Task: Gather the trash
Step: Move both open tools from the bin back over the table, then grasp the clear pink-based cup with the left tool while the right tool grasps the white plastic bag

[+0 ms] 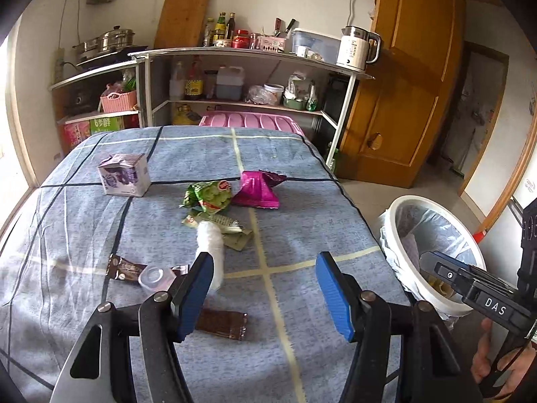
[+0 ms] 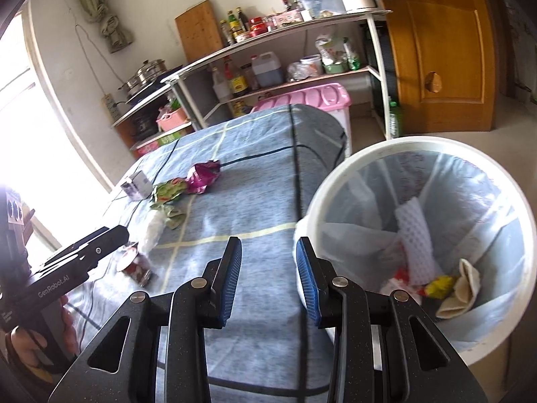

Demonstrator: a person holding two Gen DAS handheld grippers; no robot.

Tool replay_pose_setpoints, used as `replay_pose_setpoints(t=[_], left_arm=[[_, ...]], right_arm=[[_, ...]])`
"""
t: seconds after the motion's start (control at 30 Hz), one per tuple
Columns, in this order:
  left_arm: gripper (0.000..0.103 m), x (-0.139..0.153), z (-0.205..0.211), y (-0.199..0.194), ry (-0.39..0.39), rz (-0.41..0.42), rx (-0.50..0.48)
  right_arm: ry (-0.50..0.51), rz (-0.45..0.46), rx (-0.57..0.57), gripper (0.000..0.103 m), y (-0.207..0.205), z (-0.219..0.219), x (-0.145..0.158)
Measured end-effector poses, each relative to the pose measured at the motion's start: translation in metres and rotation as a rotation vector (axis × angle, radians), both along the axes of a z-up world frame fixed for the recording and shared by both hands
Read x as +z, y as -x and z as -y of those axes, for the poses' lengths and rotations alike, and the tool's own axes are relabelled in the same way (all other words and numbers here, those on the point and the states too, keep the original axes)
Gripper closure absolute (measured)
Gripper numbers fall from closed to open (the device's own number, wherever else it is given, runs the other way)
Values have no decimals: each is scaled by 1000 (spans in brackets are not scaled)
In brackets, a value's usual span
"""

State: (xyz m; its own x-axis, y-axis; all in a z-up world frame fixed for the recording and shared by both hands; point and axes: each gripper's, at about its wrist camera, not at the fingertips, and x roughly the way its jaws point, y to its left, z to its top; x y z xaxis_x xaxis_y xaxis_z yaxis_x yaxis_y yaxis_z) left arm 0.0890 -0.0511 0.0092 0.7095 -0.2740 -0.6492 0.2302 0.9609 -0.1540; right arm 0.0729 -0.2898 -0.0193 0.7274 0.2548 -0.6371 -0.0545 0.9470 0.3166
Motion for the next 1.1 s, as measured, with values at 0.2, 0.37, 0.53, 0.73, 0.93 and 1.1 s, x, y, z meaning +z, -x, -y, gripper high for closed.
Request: replay_pose_setpoints(t=[0.2, 0.37, 0.53, 0.73, 0.93, 1.1], left_arm=[[38, -4, -33, 4, -39, 14, 75], [37, -18, -53, -6, -41, -30, 118], [37, -34, -61, -17, -32, -67, 145], [37, -51, -69, -34, 0, -122, 146], [54, -57, -82, -37, 62, -138, 138], [74, -58, -95, -40, 68, -141, 148]], right_arm=[[7, -7, 66, 68, -15, -33, -3], [11, -11, 104, 68, -24, -53, -4], [26, -24, 128, 68, -32, -67, -8], [28, -45, 156, 68, -45, -84, -12], [38, -63, 189, 68, -58, -104, -16], [44, -88, 221, 68, -68, -123, -23]])
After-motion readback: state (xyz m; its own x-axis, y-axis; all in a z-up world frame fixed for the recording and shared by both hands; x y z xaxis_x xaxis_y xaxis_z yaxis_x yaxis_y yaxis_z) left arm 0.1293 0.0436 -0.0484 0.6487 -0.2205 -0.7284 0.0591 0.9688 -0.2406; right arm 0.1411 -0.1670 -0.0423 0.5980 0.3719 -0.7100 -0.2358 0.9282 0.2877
